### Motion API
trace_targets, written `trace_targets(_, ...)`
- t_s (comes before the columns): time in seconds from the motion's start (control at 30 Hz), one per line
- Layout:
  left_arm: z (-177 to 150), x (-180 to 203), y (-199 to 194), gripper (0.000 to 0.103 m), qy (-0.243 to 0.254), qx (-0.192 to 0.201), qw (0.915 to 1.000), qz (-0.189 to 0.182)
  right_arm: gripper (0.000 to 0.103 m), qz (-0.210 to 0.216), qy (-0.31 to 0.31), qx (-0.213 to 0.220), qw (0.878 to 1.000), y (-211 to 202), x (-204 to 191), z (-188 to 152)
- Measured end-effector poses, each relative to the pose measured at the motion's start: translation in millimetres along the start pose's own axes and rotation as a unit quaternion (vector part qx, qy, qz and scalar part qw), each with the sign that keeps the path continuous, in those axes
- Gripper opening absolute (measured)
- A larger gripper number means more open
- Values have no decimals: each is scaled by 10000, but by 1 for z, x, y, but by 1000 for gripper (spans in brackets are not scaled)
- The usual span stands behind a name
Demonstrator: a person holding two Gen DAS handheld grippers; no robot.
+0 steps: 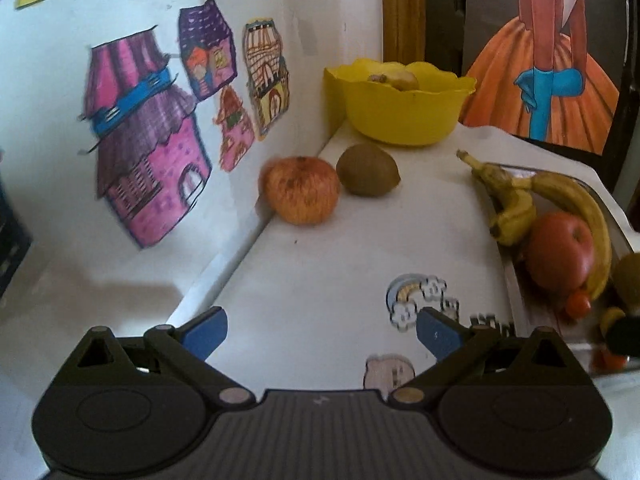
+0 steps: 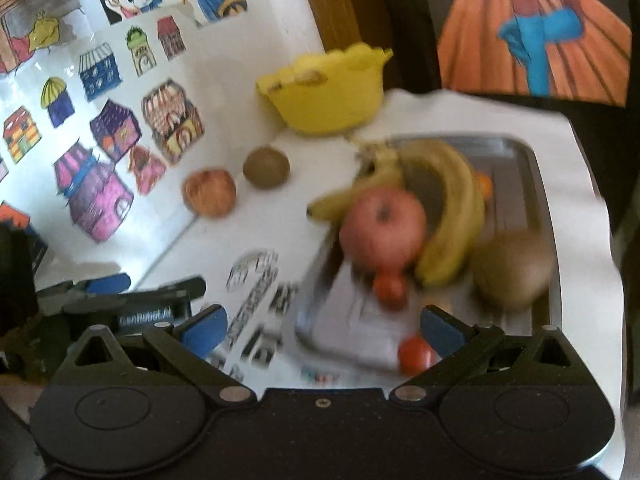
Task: Organize fruits
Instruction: 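Move the left tool toward the red apple while the right tool approaches the kiwi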
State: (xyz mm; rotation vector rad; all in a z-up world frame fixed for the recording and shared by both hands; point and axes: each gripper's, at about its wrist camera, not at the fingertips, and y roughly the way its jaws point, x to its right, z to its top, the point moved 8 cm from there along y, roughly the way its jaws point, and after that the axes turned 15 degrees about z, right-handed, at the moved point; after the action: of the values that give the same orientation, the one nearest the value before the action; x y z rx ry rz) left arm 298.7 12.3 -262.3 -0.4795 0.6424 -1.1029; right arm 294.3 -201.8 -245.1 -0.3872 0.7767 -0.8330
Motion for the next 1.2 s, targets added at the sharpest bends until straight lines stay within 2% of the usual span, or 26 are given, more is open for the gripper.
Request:
trace_targets(0.17,15,9,18,103,-3,13,10000,68,102,53,-423,172,9989,27,11,45)
trace_targets(0.37,31,23,39,103,1,32,10000,85,102,174,-594,7,9981,59,19,82)
trace_targets(0.57,39,26,57,102,-135,-49,9999,43,102,248,-693,-247,9970,84,20,93)
trace_targets(0.83,44,33,68,102,21,45,10000,-25,102,272,-1021,-463,9933,121,8,108)
trace_targets(1.03,46,35,73,102,88,102,9999,7,102,309,-1377,-846,9864,153,7,116)
trace_targets(1.2,46,36,78,102,145,108,9998,23,96,466,-1564,-1002,9815,175,7,127)
